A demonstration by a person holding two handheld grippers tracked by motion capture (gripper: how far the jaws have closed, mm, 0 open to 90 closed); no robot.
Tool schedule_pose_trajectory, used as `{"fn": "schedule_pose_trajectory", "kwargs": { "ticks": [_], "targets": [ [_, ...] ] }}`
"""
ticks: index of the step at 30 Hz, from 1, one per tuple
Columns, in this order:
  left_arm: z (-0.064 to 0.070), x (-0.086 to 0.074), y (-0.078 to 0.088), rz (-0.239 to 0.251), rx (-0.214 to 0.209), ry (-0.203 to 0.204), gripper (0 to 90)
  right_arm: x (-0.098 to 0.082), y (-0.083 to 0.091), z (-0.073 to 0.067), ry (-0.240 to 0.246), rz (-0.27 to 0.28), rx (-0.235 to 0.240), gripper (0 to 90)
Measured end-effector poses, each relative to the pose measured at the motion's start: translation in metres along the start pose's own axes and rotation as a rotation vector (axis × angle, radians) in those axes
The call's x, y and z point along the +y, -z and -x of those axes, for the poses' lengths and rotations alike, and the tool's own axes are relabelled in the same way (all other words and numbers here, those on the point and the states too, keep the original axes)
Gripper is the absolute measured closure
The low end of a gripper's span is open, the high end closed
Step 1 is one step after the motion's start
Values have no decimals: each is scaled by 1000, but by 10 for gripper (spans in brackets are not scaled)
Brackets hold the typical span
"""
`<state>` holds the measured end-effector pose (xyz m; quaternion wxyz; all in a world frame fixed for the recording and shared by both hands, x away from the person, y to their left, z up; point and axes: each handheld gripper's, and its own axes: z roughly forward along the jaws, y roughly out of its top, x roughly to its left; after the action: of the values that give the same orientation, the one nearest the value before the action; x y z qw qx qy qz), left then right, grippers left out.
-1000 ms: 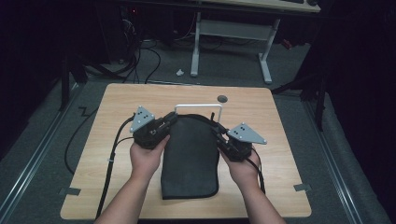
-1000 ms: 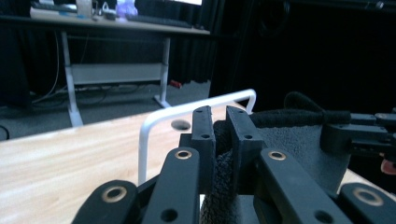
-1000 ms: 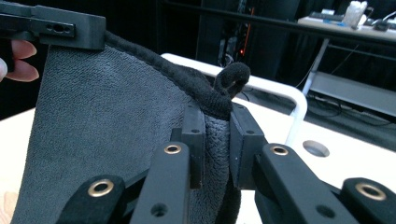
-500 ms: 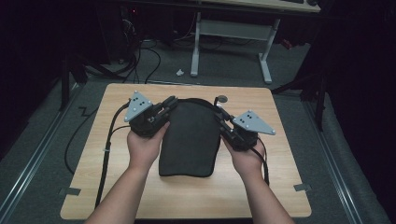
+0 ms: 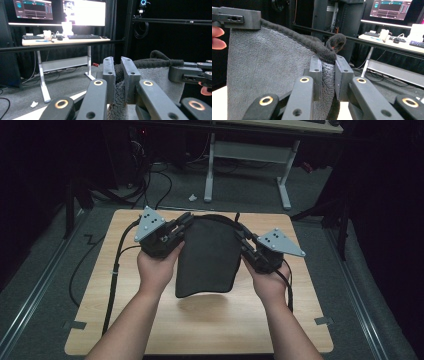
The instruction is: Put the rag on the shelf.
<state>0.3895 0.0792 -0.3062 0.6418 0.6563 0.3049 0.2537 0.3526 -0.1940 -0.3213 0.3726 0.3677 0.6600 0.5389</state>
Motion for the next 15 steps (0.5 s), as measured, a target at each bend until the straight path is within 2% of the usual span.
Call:
{"fn": "schedule_pose_trajectory", "kwargs": {
  "ticks": [5,7,15],
  "targets": [
    [-2,12,-7,-6,-5,-18,824,10,-2,7,-9,10,-12,796],
    [-5,21,-14,-18,5,-52,824,21,-5,13,-9,13,-22,795],
    [-17,39,-33,-26,23,-87,824,43,-20,25,5,23,-51,796]
  ]
}}
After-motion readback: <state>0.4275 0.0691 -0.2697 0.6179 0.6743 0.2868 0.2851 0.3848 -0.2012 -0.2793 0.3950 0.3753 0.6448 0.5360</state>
